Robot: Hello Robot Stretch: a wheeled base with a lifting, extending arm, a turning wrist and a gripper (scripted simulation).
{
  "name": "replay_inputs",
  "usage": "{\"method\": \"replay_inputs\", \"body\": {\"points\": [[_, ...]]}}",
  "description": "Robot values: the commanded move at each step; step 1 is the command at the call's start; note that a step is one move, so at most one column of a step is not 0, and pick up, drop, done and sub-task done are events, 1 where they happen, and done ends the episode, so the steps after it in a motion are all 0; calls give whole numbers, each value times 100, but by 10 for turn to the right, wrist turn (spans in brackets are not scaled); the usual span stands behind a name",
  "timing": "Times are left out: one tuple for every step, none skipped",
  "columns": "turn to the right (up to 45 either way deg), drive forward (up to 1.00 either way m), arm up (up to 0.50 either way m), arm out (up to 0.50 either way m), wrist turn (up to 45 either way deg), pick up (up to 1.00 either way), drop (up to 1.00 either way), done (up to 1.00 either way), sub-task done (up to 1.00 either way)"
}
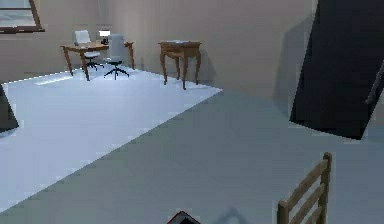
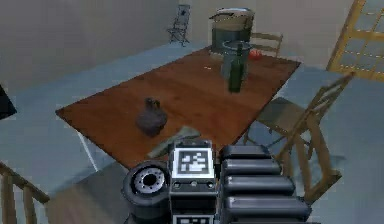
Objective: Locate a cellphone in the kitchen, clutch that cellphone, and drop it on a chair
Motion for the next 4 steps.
{"method": "replay_inputs", "body": {"points": [[-210,0,0,0,0,0,0,0,0],[450,0,0,0,0,0,0,0,0],[450,0,0,0,0,0,0,0,0],[450,0,0,0,0,0,0,0,0]]}}
